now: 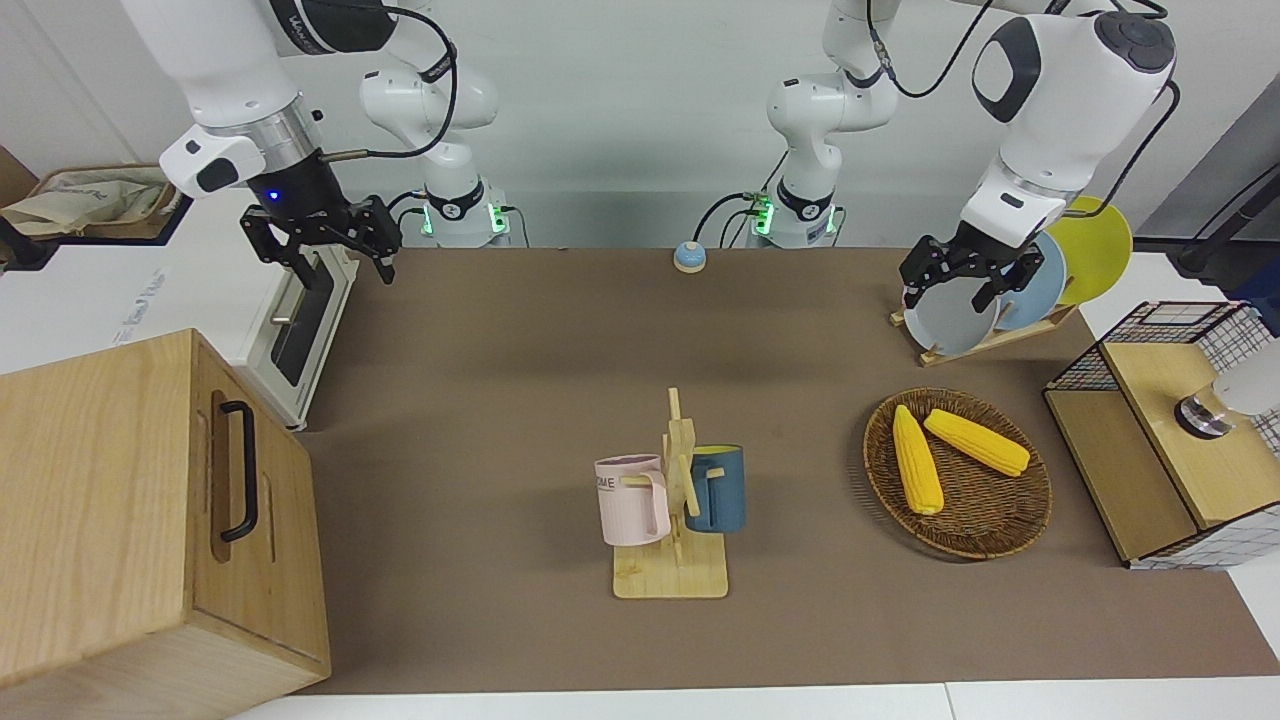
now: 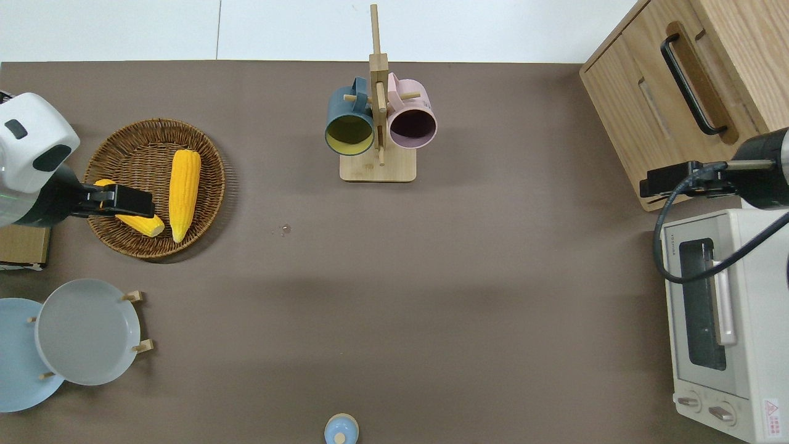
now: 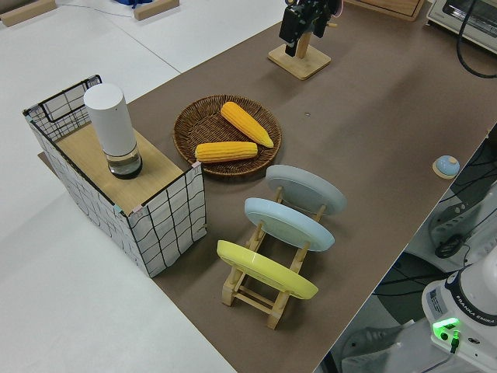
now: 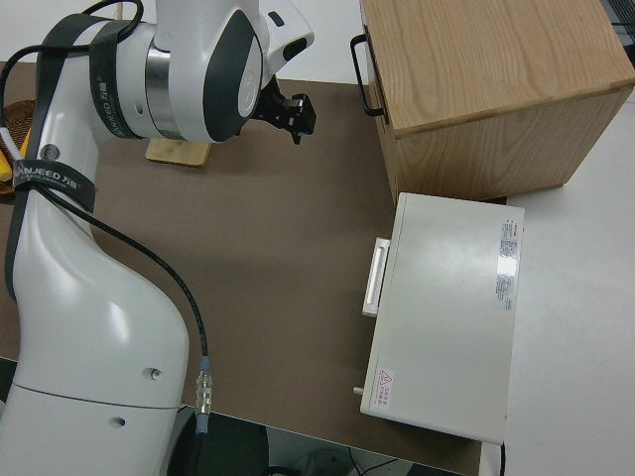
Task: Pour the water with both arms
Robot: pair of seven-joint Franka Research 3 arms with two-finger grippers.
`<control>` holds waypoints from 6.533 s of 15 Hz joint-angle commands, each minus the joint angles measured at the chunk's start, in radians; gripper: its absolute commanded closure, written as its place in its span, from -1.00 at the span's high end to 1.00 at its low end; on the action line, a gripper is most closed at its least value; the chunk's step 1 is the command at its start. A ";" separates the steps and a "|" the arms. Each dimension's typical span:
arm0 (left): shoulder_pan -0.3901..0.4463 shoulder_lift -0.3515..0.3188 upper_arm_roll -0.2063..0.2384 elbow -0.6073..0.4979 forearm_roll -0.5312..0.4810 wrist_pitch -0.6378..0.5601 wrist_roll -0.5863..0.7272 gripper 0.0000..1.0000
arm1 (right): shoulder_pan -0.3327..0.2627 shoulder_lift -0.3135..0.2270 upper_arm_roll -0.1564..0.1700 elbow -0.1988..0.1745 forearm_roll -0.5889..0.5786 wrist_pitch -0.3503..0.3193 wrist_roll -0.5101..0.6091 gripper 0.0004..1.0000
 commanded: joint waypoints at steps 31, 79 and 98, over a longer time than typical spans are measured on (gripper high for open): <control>0.037 0.026 0.182 0.026 0.127 0.084 0.178 0.99 | 0.051 0.061 0.214 -0.129 -0.111 0.558 -0.393 0.97; 0.376 0.281 0.216 -0.027 -0.717 0.839 1.031 0.99 | 0.202 0.508 0.227 0.124 -0.438 0.840 -0.469 0.20; 0.372 0.298 0.205 -0.014 -0.727 0.842 1.028 -1.00 | 0.238 0.529 0.202 0.153 -0.436 0.840 -0.458 -0.60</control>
